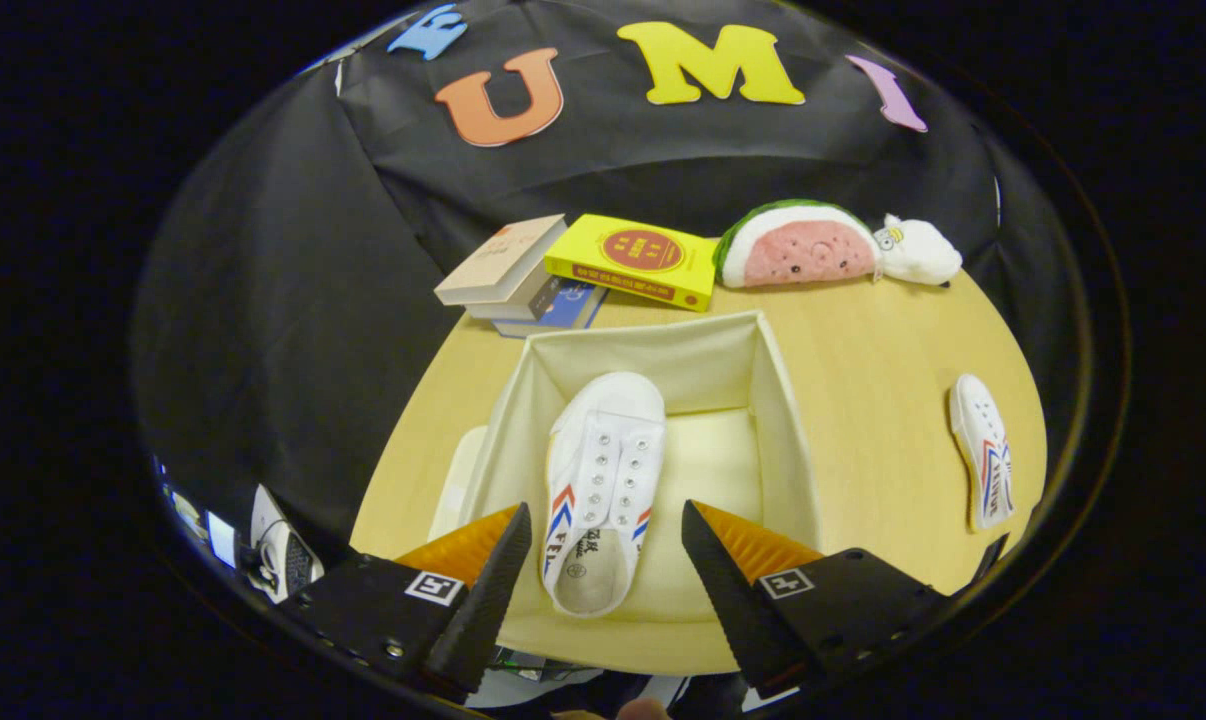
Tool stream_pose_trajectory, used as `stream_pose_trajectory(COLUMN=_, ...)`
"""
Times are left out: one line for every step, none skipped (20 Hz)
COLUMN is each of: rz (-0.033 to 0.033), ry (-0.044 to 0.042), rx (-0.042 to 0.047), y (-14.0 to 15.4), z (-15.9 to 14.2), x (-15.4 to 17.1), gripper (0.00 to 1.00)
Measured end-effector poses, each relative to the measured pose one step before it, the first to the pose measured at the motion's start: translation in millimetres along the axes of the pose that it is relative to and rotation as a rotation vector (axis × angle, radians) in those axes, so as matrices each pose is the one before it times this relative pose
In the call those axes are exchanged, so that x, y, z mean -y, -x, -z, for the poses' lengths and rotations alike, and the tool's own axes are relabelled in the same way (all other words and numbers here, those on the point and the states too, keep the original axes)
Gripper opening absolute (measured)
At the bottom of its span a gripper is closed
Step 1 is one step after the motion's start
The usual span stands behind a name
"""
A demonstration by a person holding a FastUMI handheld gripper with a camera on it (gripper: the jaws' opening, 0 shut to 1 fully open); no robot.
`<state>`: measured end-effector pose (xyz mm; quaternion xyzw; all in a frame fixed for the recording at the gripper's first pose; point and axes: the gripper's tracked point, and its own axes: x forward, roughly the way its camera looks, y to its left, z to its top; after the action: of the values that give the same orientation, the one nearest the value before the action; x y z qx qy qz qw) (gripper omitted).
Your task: Open the storage box then place both shoes into the box .Put the left shoe in first, then the right shoe, with the right side of both shoes facing outward in a uniform manner.
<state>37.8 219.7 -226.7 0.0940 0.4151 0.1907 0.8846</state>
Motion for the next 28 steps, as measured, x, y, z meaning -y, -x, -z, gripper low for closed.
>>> stream_pose_trajectory(rz=0.00982, ry=0.00172, rx=0.02848, y=11.28, z=-4.37, x=8.49, gripper=0.91)
stream_pose_trajectory(rz=0.01104, ry=0.00248, rx=0.02886, y=11.82, z=-4.74, x=9.58, gripper=0.91)
stream_pose_trajectory(rz=0.01209, ry=0.00335, rx=0.03053, y=12.32, z=-5.42, x=9.93, gripper=0.92)
stream_pose_trajectory(rz=0.01420, ry=0.00619, rx=0.02826, y=11.90, z=-4.55, x=12.29, gripper=0.94)
stream_pose_trajectory(rz=0.01668, ry=0.00519, rx=0.02825, y=10.96, z=-4.32, x=13.61, gripper=0.95)
stream_pose_trajectory(rz=0.02059, ry=0.00647, rx=0.02429, y=14.06, z=-4.93, x=13.93, gripper=0.95)
stream_pose_trajectory(rz=0.02459, ry=0.00755, rx=0.02568, y=10.15, z=-4.10, x=17.58, gripper=0.95)
stream_pose_trajectory(rz=0.02870, ry=0.01220, rx=0.02690, y=9.00, z=-4.09, x=18.85, gripper=0.95)
stream_pose_trajectory(rz=0.03302, ry=0.01910, rx=0.02914, y=6.57, z=-3.58, x=21.48, gripper=0.95)
stream_pose_trajectory(rz=0.03785, ry=0.02208, rx=0.02139, y=5.43, z=-0.63, x=23.27, gripper=0.95)
stream_pose_trajectory(rz=0.03455, ry=0.01764, rx=0.01167, y=5.53, z=1.97, x=23.11, gripper=0.97)
stream_pose_trajectory(rz=0.02876, ry=0.00876, rx=0.00518, y=4.15, z=2.87, x=21.37, gripper=0.98)
stream_pose_trajectory(rz=0.02597, ry=0.00269, rx=0.00091, y=2.45, z=3.78, x=22.18, gripper=0.98)
stream_pose_trajectory(rz=0.02178, ry=-0.00330, rx=-0.00043, y=1.80, z=4.02, x=20.24, gripper=0.98)
stream_pose_trajectory(rz=0.01194, ry=-0.00371, rx=-0.00439, y=-0.44, z=5.45, x=19.75, gripper=0.98)
stream_pose_trajectory(rz=0.00480, ry=-0.00838, rx=-0.00321, y=-0.88, z=3.66, x=16.12, gripper=0.98)
stream_pose_trajectory(rz=0.00918, ry=-0.00919, rx=-0.00520, y=-4.09, z=4.58, x=17.25, gripper=0.98)
stream_pose_trajectory(rz=0.00876, ry=-0.00835, rx=-0.00947, y=-5.01, z=4.20, x=16.45, gripper=0.98)
stream_pose_trajectory(rz=0.00511, ry=-0.00977, rx=-0.00952, y=-6.25, z=4.30, x=14.18, gripper=0.98)
stream_pose_trajectory(rz=0.00178, ry=-0.01348, rx=-0.01021, y=-8.22, z=3.75, x=12.07, gripper=0.98)
stream_pose_trajectory(rz=-0.00455, ry=-0.01543, rx=-0.01185, y=-8.79, z=4.19, x=10.00, gripper=0.98)
stream_pose_trajectory(rz=-0.00251, ry=-0.01340, rx=-0.01485, y=-9.59, z=4.84, x=10.32, gripper=0.98)
stream_pose_trajectory(rz=-0.00048, ry=-0.00930, rx=-0.01672, y=-12.60, z=5.26, x=10.98, gripper=0.98)
stream_pose_trajectory(rz=-0.00292, ry=-0.00295, rx=-0.02203, y=-17.26, z=5.30, x=10.49, gripper=0.98)
stream_pose_trajectory(rz=-0.00194, ry=0.00136, rx=-0.02234, y=-9.83, z=7.16, x=7.90, gripper=0.98)
stream_pose_trajectory(rz=-0.00254, ry=0.00271, rx=-0.02232, y=-13.51, z=5.40, x=8.31, gripper=0.98)
stream_pose_trajectory(rz=-0.00833, ry=0.00362, rx=-0.02412, y=-13.62, z=6.37, x=6.05, gripper=0.98)
stream_pose_trajectory(rz=-0.01208, ry=0.00404, rx=-0.03158, y=-14.10, z=6.36, x=4.30, gripper=0.98)
